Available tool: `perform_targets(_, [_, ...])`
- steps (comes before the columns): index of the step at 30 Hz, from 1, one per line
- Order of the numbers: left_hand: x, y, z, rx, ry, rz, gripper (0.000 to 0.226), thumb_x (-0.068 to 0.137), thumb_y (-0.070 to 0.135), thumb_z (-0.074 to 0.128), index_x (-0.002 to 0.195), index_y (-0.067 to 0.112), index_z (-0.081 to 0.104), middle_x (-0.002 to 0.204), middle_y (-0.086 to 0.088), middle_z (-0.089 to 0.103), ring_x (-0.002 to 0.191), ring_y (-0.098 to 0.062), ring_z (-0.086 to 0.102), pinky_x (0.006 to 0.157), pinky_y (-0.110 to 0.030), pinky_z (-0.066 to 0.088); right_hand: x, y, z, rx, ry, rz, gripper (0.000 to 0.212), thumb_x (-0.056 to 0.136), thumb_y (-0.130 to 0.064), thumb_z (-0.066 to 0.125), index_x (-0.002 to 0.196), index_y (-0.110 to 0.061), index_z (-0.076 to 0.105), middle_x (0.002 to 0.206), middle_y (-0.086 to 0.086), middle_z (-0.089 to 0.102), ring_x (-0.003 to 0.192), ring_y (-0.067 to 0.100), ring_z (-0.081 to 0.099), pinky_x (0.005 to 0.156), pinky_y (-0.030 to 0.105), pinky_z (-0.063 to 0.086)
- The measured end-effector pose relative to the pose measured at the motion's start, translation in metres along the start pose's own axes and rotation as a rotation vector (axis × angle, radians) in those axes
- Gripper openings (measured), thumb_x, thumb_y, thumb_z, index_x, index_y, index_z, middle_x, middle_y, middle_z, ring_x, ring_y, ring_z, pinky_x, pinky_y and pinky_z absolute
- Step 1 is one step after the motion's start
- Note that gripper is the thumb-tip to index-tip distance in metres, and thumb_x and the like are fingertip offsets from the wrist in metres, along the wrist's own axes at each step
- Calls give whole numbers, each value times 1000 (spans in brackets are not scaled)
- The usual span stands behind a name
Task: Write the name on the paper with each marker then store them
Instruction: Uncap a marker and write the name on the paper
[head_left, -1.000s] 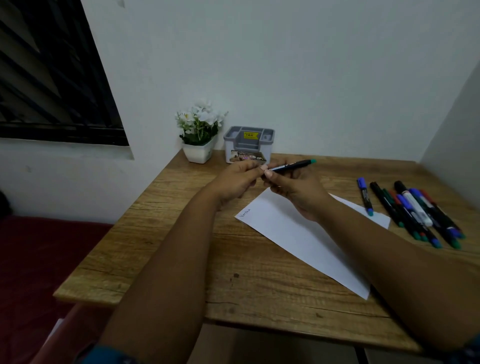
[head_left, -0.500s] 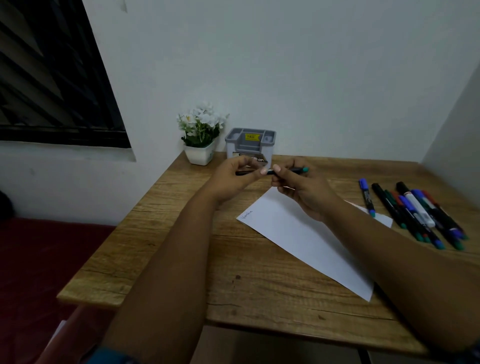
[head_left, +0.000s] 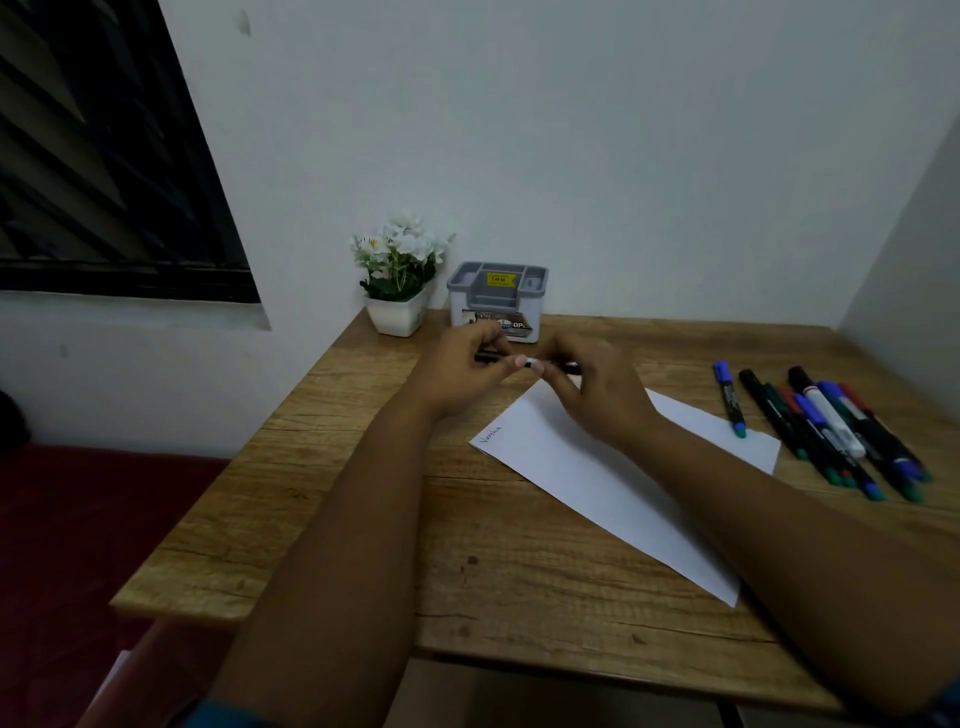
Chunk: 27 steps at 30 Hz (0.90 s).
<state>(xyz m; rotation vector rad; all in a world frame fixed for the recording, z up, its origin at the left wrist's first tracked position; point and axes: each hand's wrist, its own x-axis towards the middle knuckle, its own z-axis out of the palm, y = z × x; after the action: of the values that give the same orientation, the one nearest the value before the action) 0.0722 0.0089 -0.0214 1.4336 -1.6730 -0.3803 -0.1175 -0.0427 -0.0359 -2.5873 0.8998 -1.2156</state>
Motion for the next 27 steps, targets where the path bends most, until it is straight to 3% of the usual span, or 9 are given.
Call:
perform_targets(3, [0,-4,-6,131,-16,24,18,81,39,73,83,25,61,82,13,65,77,3,60,66,-24,48,7,-5,2,-411,-111,-183,21,98,-31,53,106,-16,65,106,1,68,104,25,53,84,39,39])
perform_targets(8, [2,-11,-17,151,90,19,25,75,32,77,87,24,57,81,7,66,72,-6,64,68,-37,56,40,-23,6,-386,-312,-312,21,101,-24,47,116,-12,55,107,8,64,92,25,58,68,36,42])
perform_targets(10, [2,-14,-19,25,195,-1,37,72,31,81,94,28,52,83,9,67,73,1,65,65,-24,56,57,-27,4,-371,-374,-297,18,100,-23,49,114,-13,54,107,7,64,92,25,60,67,34,42])
perform_targets(13, [4,-14,-16,-212,378,-2,59,74,23,81,119,28,43,85,26,64,74,8,64,64,-9,49,85,-31,5,-315,-394,-208,16,98,-17,51,111,-11,54,105,10,65,93,28,60,68,32,37])
perform_targets(15, [12,-14,-14,-427,478,-29,64,81,15,76,130,20,35,87,25,67,74,4,65,67,-12,50,99,-33,11,-234,-383,-101,25,97,-14,52,121,-10,47,99,14,66,88,32,62,64,32,37])
perform_targets(18, [25,-19,-13,-692,560,-104,53,92,17,64,133,20,30,97,-5,70,77,-5,68,66,-15,52,119,-30,20,-117,-361,-22,67,95,-11,57,151,-16,21,96,16,68,84,29,63,71,37,48])
perform_targets(21, [27,-33,-4,-582,612,-159,36,96,21,56,127,16,38,91,-5,69,71,1,64,62,-16,49,144,-16,24,4,-207,65,87,94,-8,59,157,-24,1,94,16,71,81,26,65,77,31,49])
perform_targets(24, [26,-44,7,-420,665,-153,33,97,21,54,126,10,42,75,8,58,57,11,55,52,-6,41,170,-1,28,110,6,125,93,91,-5,63,157,-25,0,87,15,71,73,21,65,69,20,48])
perform_targets(27, [29,-49,13,-363,677,-137,33,97,18,54,125,7,42,73,10,54,55,12,52,51,-5,39,189,8,42,263,112,190,89,90,1,61,155,-28,8,86,16,68,77,25,68,78,34,58])
